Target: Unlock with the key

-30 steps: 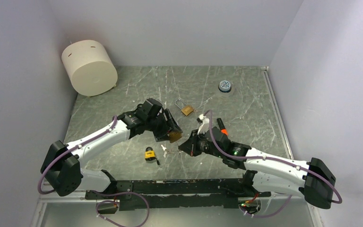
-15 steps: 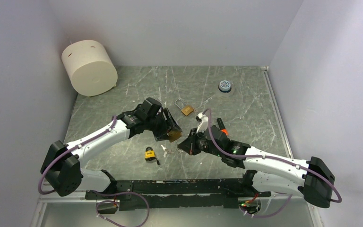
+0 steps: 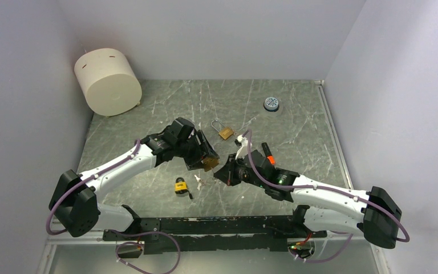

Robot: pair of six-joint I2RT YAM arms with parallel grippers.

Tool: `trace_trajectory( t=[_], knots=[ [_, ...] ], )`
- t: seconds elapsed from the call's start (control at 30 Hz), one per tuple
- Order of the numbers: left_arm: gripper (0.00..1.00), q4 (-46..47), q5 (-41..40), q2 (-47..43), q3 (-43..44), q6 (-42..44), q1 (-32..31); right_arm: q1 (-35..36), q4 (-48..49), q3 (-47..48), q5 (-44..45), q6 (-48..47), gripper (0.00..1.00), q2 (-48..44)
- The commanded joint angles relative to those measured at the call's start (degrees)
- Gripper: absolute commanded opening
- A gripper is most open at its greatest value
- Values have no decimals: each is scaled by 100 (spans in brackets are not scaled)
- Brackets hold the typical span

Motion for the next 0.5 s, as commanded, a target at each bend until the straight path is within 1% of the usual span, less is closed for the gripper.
trace_trajectory(
  t=[0.0,0.17,0.47],
  knots=[
    [28,494,247,-231,212,-18,29,-21,148,210,81,-97,0,-11],
    [28,468,300,-198,224,17,32,-31,153,220,174,-70,0,-8],
    [28,525,326,-187,175,-25,27,-69,-110,421,346,-85,0,184]
  ],
)
